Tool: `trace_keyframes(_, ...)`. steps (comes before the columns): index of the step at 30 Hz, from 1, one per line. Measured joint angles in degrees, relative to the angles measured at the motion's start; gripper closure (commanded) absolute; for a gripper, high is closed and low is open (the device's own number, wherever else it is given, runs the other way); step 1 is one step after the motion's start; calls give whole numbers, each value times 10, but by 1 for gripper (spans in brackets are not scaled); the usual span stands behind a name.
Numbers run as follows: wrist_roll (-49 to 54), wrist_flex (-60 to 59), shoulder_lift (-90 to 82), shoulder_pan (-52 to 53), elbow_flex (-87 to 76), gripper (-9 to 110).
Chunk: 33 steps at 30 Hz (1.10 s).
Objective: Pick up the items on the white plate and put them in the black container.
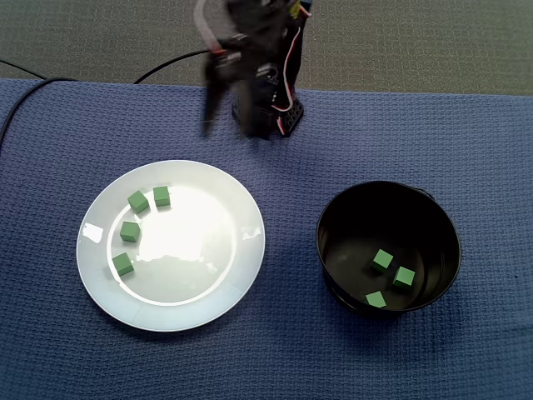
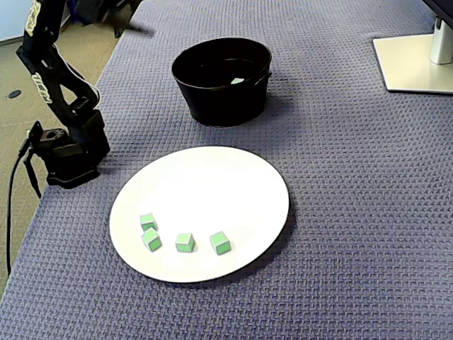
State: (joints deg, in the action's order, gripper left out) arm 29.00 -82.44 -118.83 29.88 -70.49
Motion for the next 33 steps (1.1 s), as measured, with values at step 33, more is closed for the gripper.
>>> trace_keyframes(33, 212, 110, 431, 206, -251, 68)
